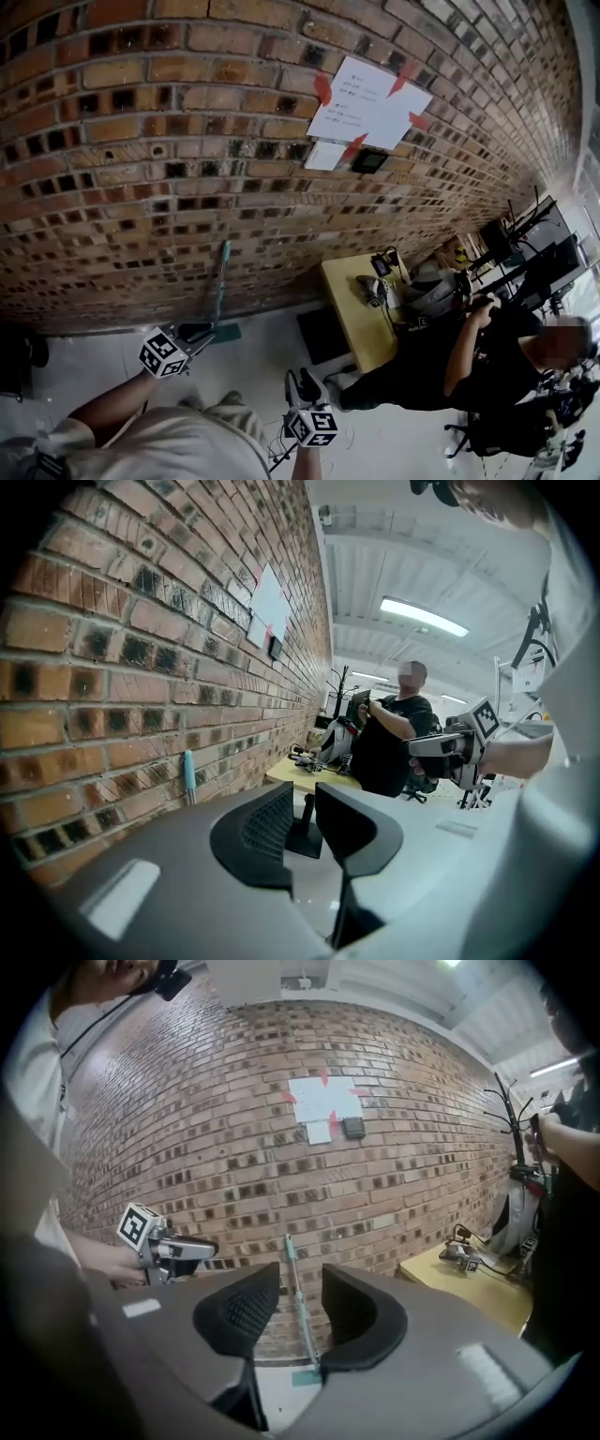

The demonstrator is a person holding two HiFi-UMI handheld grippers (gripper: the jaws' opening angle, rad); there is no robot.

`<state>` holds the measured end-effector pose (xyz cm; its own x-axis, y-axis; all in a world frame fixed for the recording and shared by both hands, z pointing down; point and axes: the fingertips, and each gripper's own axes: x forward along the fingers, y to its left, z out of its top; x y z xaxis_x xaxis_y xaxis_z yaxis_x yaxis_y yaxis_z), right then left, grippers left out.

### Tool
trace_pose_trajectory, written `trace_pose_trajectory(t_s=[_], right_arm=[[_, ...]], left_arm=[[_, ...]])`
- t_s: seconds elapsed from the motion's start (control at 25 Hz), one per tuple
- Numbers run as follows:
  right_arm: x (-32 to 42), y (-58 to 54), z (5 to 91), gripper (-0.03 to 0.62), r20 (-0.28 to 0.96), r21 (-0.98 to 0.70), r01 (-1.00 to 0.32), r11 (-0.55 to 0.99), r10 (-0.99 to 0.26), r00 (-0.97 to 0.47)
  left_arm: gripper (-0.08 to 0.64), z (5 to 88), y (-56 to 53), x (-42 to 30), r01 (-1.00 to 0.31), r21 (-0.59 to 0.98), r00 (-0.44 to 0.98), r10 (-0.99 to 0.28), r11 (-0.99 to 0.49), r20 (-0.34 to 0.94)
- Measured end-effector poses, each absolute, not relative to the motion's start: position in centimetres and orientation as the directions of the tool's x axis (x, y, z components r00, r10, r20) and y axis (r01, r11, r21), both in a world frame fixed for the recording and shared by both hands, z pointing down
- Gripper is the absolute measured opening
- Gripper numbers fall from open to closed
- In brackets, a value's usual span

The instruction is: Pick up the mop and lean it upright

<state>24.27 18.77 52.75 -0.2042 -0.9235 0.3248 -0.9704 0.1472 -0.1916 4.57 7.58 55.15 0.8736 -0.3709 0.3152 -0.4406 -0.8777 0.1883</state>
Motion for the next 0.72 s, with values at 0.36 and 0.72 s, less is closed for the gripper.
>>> trace_pose_trajectory(t_s=[0.36, 0.72], right_arm=[[28.3, 13.0, 52.0, 0.138, 0.309, -0.209, -0.940, 0.269, -0.894, -0.324], [28.9, 9.6, 55.1, 0.138, 0.324, -0.250, -0.890, 0.380, -0.834, -0.447]], left_arm=[[0.094, 53.9, 5.4, 8.0, -0.520, 0.165, 0.825, -0.444, -0.838, 0.350], [0.094, 55.6, 5.4, 7.2, -0.633, 0.168, 0.745, -0.536, -0.756, 0.397]])
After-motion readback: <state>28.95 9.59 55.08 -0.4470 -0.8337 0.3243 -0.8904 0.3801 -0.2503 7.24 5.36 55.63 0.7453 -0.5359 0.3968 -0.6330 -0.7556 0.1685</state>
